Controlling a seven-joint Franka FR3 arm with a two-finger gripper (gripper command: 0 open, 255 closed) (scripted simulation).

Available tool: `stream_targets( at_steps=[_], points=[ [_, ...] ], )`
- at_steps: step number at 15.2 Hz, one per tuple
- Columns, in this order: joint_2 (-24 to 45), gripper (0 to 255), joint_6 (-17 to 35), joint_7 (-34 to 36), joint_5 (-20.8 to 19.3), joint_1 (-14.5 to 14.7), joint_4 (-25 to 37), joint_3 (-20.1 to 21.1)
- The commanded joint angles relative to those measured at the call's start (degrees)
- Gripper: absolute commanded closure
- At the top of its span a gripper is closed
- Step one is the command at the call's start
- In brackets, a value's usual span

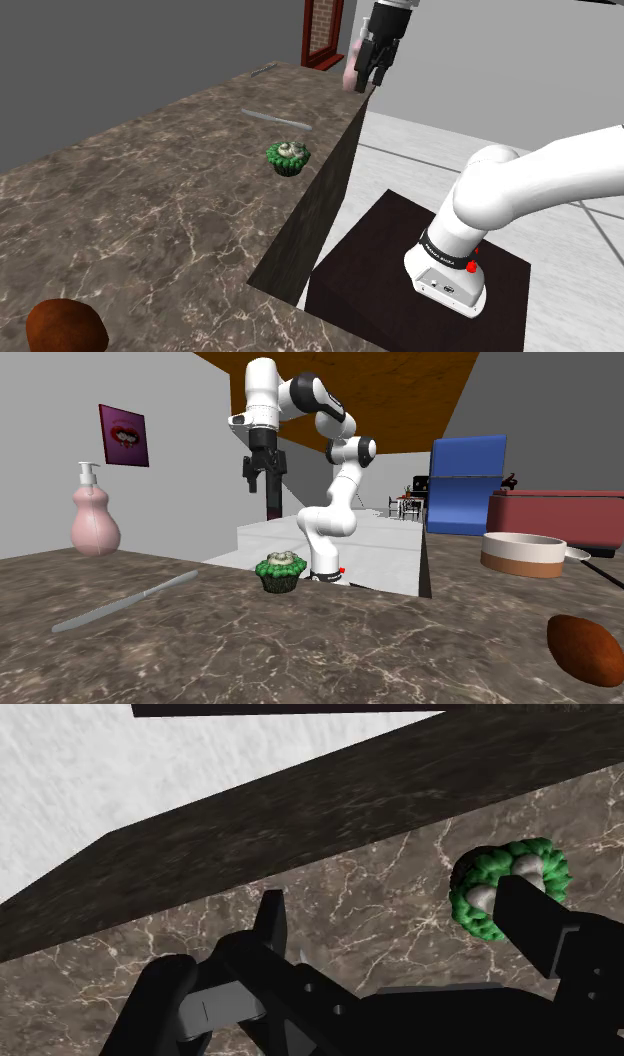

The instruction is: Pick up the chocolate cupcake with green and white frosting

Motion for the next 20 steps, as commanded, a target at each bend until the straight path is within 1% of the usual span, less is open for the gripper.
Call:
stream_targets(
  at_steps=[1, 6, 8, 10, 13, 16, 20],
  points=[
    [0.00, 0, 0.00, 0.00, 0.00, 0.00, 0.00, 0.00],
    [-2.81, 0, 11.06, 14.38, 15.07, -2.48, -11.41, -0.89],
    [-3.75, 0, 16.73, 19.55, 21.75, -2.84, -16.08, -0.50],
    [-4.31, 0, 23.21, 24.30, 29.06, -2.60, -20.54, 0.39],
    [-3.78, 0, 34.66, 30.21, 41.85, -0.64, -26.23, 2.63],
    [-0.64, 0, 47.44, 33.07, 57.14, 3.61, -29.37, 5.20],
    [1.27, 0, 50.18, 29.46, 60.31, 4.98, -30.91, 4.99]
  ],
)
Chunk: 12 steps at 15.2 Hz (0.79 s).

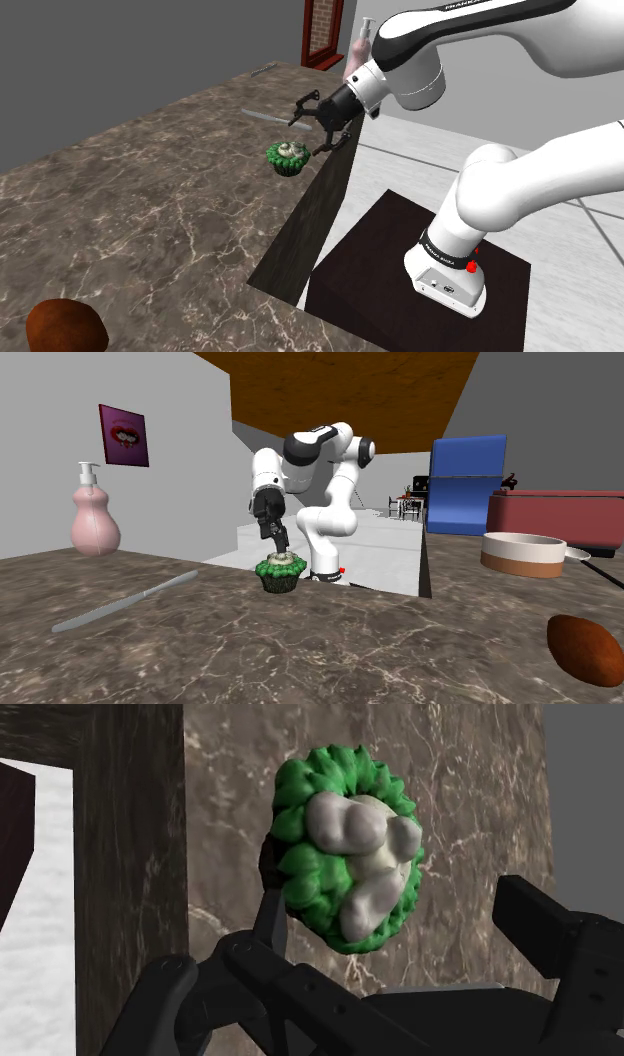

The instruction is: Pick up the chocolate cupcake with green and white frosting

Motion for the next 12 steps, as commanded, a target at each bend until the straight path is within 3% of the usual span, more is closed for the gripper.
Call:
stream_targets(
  at_steps=[1, 5, 6, 12],
  points=[
    [0.97, 0, 1.63, -1.83, 2.06, 0.79, -0.85, -0.10],
    [2.49, 0, 3.37, -4.55, 4.47, 1.79, -1.62, -0.36],
    [2.58, 255, 3.49, -4.66, 4.62, 1.86, -1.63, -0.34],
    [2.41, 255, 3.43, -4.47, 4.54, 1.85, -1.68, -0.26]
  ],
)
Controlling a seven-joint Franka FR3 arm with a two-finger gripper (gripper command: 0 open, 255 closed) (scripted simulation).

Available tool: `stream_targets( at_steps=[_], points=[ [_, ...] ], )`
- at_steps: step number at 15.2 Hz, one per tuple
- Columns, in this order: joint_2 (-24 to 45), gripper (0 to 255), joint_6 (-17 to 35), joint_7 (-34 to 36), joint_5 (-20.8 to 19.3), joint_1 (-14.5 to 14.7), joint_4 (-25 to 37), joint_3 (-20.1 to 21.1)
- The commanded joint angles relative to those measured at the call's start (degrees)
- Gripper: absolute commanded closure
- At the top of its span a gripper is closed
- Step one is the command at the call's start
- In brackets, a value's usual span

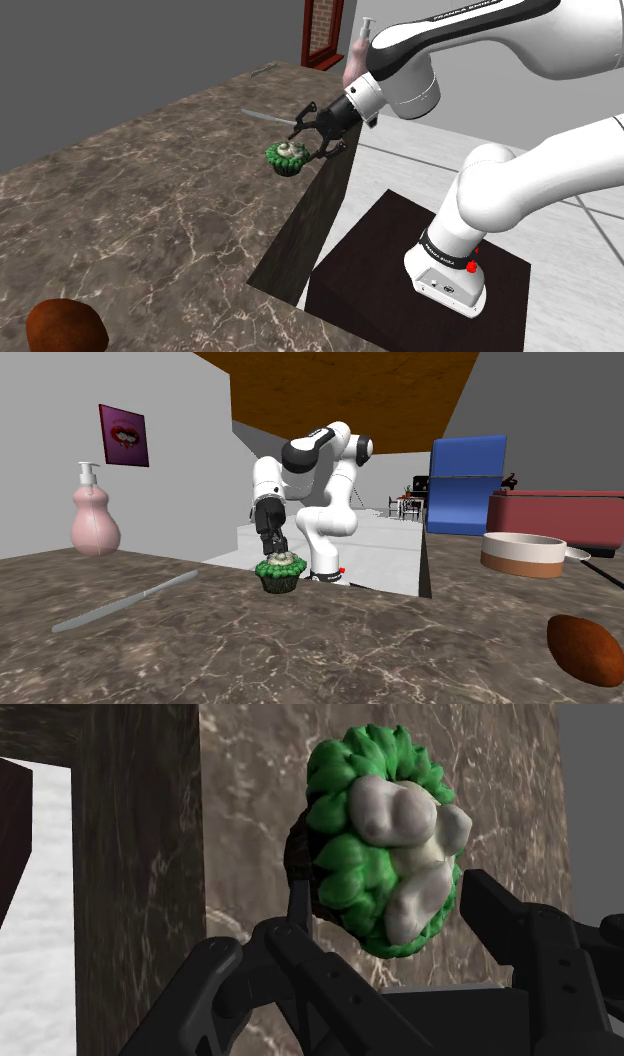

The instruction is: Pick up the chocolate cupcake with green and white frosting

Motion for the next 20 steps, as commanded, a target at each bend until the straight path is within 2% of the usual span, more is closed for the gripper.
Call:
stream_targets(
  at_steps=[1, 3, 16, 20],
  points=[
    [0.05, 255, -0.01, 0.00, -0.01, 0.01, -0.08, 0.02],
    [0.14, 255, -0.07, -0.07, -0.08, -0.05, 0.00, -0.07],
    [-5.77, 255, -8.83, 11.47, -10.14, -4.34, 5.18, 0.50],
    [-6.36, 255, -10.24, 12.96, -11.39, -4.89, 6.30, 0.48]
  ],
)
